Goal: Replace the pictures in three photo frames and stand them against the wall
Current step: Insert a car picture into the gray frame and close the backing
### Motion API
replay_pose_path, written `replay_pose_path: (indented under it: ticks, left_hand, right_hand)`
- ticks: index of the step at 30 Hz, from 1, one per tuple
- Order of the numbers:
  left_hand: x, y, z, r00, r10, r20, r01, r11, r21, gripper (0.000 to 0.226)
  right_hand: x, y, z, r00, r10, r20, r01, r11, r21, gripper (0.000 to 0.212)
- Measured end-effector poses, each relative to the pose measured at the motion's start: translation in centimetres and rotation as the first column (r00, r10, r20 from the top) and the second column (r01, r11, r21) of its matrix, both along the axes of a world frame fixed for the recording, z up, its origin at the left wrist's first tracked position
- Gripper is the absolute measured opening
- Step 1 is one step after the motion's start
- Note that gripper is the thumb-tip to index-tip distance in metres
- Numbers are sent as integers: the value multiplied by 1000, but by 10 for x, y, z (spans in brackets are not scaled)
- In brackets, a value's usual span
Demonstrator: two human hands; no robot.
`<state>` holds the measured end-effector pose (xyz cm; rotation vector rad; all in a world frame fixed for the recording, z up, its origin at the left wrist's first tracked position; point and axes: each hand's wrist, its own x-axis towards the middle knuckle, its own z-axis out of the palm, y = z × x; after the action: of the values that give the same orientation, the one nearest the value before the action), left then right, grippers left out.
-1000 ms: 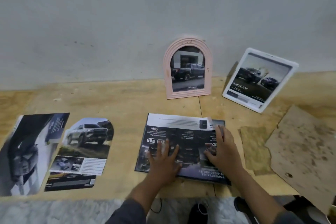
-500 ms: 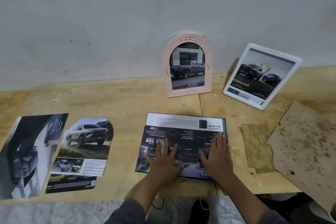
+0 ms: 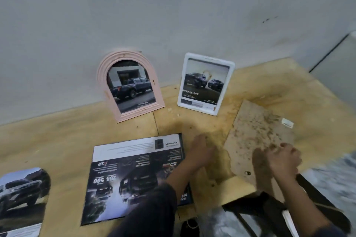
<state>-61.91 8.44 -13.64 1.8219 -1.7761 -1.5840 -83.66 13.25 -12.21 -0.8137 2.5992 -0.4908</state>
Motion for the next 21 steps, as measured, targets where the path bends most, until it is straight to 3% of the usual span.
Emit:
replay_pose_path:
  ticks: [4, 9, 15, 17, 19, 21]
  left_hand:
    - [-54, -20, 3, 999, -46, -16, 47, 998, 41, 46]
    - [-92, -34, -4, 987, -85, 138, 78, 995, 57, 59]
    - [-107, -35, -6, 993, -49, 107, 40, 996, 84, 74]
    - [-106, -34, -5, 999, -12, 45, 9, 998, 66, 61]
    - [-102, -29, 5, 995, 16, -94, -15, 1000, 7, 30]
    - [-91, -24, 22, 978, 15, -210, -29, 997, -67, 27]
  right_hand:
    - [-38, 26, -15, 969, -172, 176, 128, 963, 236, 72]
    - [-44, 36, -27, 876, -254, 410, 230, 967, 108, 64]
    - [-24, 38, -28, 893, -325, 311, 345, 939, -10, 52]
    - [-22, 48, -22, 889, -366, 274, 395, 917, -58, 48]
    - [-22, 59, -19, 878, -412, 244, 443, 892, -88, 49]
    - [-18, 70, -16, 864, -450, 224, 486, 863, -141, 52]
